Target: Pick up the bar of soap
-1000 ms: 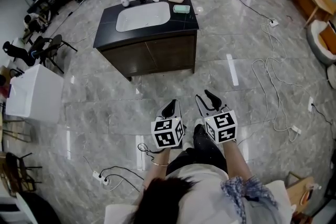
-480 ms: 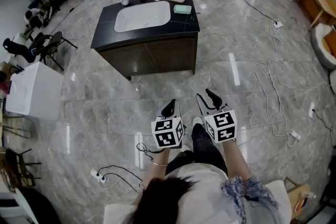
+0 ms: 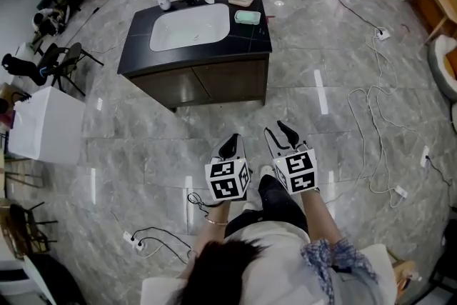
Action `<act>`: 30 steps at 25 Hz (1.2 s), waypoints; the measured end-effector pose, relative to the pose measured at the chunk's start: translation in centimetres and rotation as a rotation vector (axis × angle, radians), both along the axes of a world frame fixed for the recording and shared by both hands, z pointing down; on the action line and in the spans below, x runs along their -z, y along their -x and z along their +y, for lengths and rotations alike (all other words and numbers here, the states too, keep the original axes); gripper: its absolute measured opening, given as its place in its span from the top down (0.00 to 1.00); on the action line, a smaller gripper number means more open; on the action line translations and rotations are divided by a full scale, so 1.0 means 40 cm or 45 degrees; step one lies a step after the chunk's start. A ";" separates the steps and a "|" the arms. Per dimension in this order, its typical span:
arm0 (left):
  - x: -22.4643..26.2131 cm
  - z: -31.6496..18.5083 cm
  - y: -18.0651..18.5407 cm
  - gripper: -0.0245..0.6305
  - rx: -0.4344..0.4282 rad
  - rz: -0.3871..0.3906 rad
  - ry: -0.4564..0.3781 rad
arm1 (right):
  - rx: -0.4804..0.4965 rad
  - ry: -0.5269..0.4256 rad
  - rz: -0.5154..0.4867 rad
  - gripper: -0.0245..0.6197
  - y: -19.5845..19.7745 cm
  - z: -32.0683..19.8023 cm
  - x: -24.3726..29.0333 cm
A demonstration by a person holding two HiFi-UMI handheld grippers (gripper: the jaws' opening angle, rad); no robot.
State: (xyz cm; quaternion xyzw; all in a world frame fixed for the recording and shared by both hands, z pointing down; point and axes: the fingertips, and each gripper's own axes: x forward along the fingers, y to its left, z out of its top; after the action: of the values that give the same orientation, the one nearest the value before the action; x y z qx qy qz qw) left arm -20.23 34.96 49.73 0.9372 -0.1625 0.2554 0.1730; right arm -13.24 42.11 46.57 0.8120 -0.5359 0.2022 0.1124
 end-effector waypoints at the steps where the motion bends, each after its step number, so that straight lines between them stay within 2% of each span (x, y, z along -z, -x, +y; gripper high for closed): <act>1: -0.002 -0.007 -0.014 0.95 0.004 -0.002 0.001 | 0.003 -0.002 -0.008 0.73 -0.014 -0.007 -0.002; 19: -0.011 -0.074 -0.228 0.95 0.008 -0.022 0.038 | 0.036 0.080 -0.052 0.74 -0.231 -0.097 -0.037; 30: -0.024 -0.093 -0.310 0.95 0.079 -0.044 0.009 | 0.095 0.079 -0.056 0.75 -0.321 -0.118 -0.050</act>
State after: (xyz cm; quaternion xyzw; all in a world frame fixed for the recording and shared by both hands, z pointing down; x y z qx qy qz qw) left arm -7.82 31.25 50.69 0.9266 -0.1937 0.2665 0.1814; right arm -0.39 37.39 48.58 0.7829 -0.5616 0.2321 0.1332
